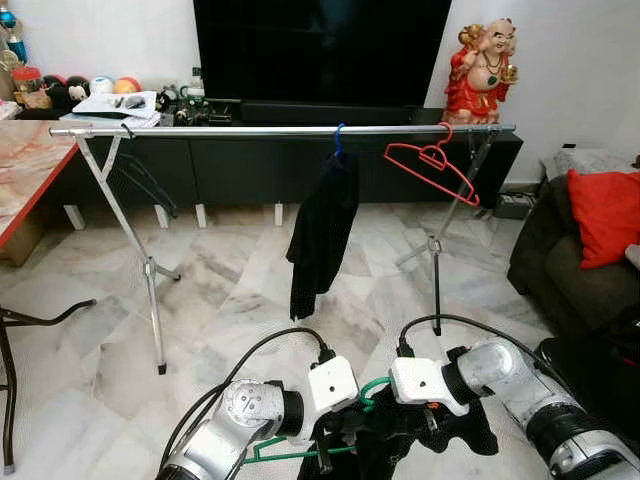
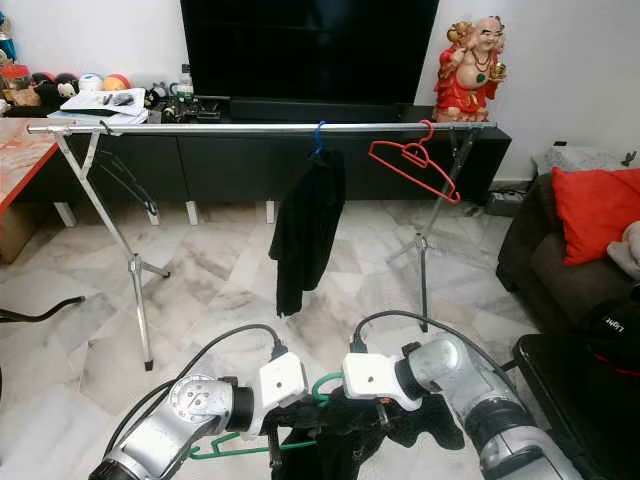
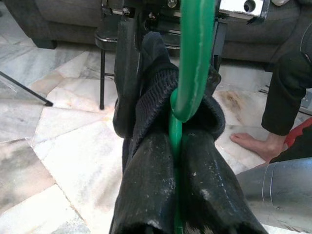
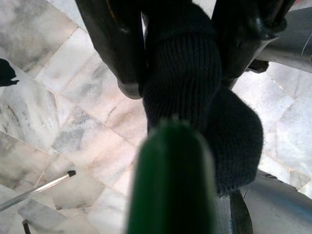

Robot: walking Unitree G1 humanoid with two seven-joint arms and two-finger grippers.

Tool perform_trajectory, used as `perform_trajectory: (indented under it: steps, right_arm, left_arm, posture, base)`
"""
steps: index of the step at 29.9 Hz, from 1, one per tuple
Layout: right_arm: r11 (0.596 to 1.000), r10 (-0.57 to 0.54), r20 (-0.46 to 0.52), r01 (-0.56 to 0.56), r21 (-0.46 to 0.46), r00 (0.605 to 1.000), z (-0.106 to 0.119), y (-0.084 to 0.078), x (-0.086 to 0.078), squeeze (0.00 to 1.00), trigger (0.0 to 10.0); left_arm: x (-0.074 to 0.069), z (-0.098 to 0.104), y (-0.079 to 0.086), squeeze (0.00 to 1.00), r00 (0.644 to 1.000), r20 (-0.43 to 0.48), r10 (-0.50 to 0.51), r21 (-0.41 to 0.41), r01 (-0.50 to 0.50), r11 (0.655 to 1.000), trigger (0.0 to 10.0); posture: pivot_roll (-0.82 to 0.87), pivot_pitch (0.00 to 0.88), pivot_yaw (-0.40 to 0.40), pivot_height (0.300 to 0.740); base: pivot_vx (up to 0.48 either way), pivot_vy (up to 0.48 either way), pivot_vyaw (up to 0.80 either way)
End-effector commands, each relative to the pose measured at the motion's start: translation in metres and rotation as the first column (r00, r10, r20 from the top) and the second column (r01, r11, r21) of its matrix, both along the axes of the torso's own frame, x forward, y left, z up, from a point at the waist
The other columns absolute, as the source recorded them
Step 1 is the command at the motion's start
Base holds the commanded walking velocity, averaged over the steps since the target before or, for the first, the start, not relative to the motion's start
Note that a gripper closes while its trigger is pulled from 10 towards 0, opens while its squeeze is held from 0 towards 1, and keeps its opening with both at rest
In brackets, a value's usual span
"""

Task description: Hang hanger

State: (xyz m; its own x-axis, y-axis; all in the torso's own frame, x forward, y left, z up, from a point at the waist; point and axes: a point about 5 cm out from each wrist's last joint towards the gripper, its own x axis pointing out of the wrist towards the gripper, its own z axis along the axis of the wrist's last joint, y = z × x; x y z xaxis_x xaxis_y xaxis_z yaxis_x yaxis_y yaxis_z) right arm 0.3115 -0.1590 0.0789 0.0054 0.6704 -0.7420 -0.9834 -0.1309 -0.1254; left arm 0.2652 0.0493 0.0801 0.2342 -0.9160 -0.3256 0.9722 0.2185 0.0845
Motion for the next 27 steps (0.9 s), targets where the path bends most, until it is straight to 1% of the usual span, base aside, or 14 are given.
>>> perform_trajectory:
  steps: [1,6,13,27]
  right_arm:
    - [0.999,0.018,-0.023,-0.019,-0.038,1.0,-0.007,0.0045,-0.0029,0.0,0.0]
    - [0.999,0.014,-0.026,-0.015,-0.036,1.0,-0.0081,0.0054,-0.0033,0.0,0.0]
    - [1.0,0.008,-0.034,-0.008,-0.002,0.999,-0.0089,0.0109,-0.0041,0.0,0.0]
    - [1.0,0.008,-0.036,-0.008,-0.01,0.999,-0.0092,0.0113,-0.0039,0.0,0.0]
  left_arm:
    - [0.0011,0.0194,-0.0161,0.0,0.996,0.068,-0.053,-0.061,0.057,0.997,10.0]
    - [0.0015,0.0196,-0.0162,0.0,0.996,0.07,-0.053,-0.06,0.057,0.997,10.0]
    - [0.0022,0.0207,-0.0181,0.0,0.996,0.074,-0.057,-0.063,0.062,0.996,10.0]
    - [0.0021,0.0204,-0.0175,0.0,0.996,0.071,-0.058,-0.062,0.062,0.996,10.0]
  posture:
    - [0.13,0.0,-0.092,0.74]
    - [0.13,0.0,-0.091,0.74]
    - [0.13,0.0,-0.089,0.74]
    - [0.13,0.0,-0.088,0.74]
  base:
    - [0.0,0.0,0.0]
    - [0.0,0.0,0.0]
    - [0.0,0.0,0.0]
    - [0.0,0.0,0.0]
